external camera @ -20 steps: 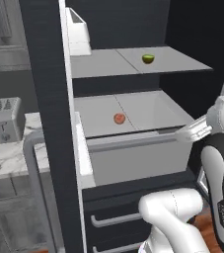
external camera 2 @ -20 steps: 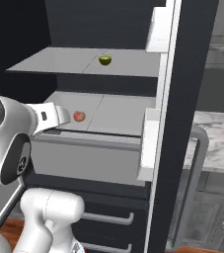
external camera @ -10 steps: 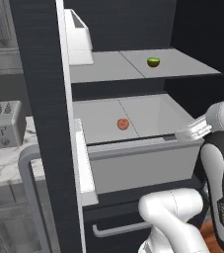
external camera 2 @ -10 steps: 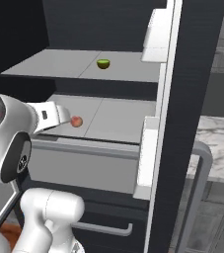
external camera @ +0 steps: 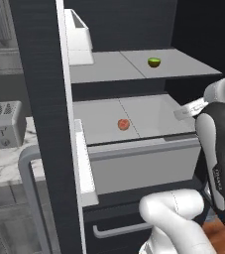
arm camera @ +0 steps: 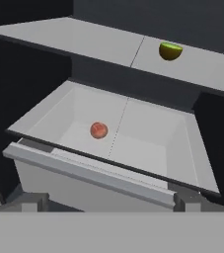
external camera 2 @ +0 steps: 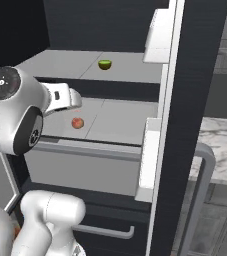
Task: Retrieve the kiwi and peach from the fridge and place them into the bowl on the dining table.
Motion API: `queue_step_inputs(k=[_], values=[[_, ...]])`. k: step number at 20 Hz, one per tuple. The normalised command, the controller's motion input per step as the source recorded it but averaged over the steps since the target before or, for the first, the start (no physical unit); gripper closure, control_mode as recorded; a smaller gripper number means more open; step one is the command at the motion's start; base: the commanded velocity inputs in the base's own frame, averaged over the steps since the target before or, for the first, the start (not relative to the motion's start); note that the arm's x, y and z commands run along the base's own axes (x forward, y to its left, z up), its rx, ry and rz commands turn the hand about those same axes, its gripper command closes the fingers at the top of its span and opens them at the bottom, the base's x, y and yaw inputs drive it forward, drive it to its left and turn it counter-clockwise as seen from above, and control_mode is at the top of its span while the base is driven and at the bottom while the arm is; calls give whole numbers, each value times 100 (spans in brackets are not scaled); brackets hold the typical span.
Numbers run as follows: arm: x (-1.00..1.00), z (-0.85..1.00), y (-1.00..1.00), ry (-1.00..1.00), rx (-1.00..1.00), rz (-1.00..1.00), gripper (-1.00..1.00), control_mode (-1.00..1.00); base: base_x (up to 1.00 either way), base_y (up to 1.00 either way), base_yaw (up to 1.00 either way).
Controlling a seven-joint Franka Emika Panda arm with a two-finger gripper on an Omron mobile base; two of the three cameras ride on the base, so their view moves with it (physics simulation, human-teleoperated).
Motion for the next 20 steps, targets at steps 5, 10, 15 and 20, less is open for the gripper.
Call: queue_step_inputs(k=[5,10,15,20], values=[[43,12,0,0,0,-12,-100,-100,0,0,0],[59,0,-3,-2,4,-14,-100,-100,0,0,0],[48,0,-4,-7,16,-20,-100,-100,0,0,0],[31,12,-8,-3,19,-11,-100,-100,0,0,0]])
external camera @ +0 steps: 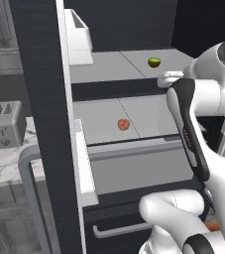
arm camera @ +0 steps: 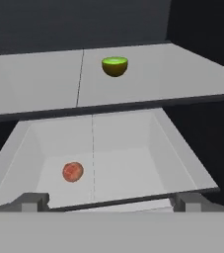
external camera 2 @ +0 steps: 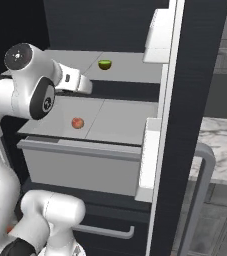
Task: Retrieve the kiwi and peach from the fridge and place them into the bowl on the dining table.
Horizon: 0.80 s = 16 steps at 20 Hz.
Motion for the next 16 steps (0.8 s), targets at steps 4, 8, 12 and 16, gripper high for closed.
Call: queue_step_inputs(k=[4,8,12,16], values=[[22,22,-21,0,7,0,-100,-100,0,0,0],[39,17,-4,5,0,3,-100,-100,0,0,0],[52,1,-2,4,-1,1,-100,-100,0,0,0],[42,0,-15,0,0,1,-100,-100,0,0,0]])
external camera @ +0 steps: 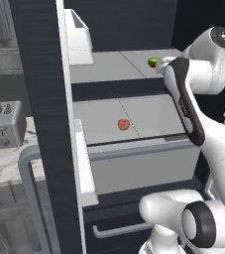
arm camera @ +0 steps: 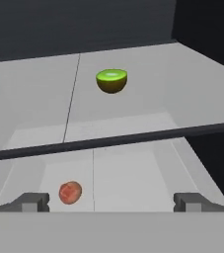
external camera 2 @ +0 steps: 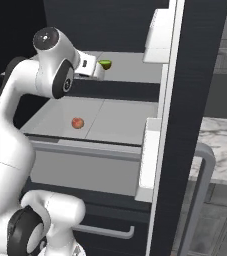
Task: Retrieve the kiwi and peach from the fridge and place them into the bowl on the dining table.
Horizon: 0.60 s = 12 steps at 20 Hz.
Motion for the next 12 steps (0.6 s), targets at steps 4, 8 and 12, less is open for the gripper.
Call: queue_step_inputs(k=[4,8,12], values=[[46,-1,-16,0,0,0,-100,-100,0,0,0],[61,-6,-7,0,0,0,-100,-100,0,0,0],[62,-1,-1,0,0,0,-100,-100,0,0,0]])
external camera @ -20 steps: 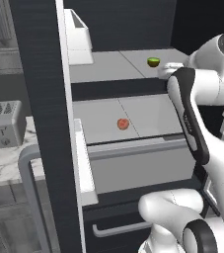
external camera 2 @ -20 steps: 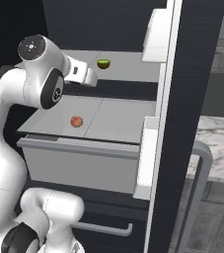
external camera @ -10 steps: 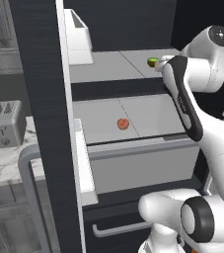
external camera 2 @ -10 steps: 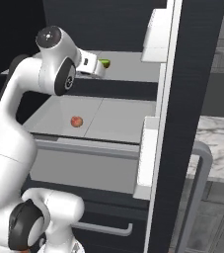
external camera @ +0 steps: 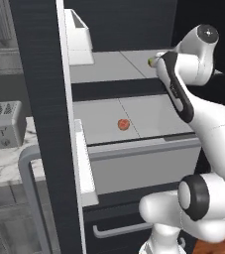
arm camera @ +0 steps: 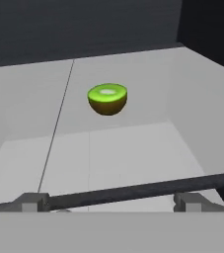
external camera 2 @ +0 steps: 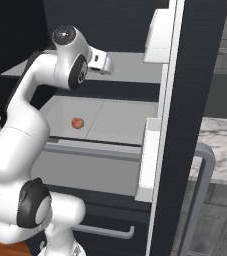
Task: Retrieve the kiwi and peach from the fridge and place them into the bowl on the dining table.
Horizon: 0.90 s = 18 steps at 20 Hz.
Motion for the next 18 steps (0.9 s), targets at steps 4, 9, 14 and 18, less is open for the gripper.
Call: queue_step_inputs(k=[4,9,14,18], values=[[57,0,-4,0,0,0,-100,-100,0,0,0],[44,0,-6,0,0,0,-100,-100,0,0,0],[37,0,-1,0,0,0,-100,-100,0,0,0],[37,0,0,0,0,0,-100,-100,0,0,0]])
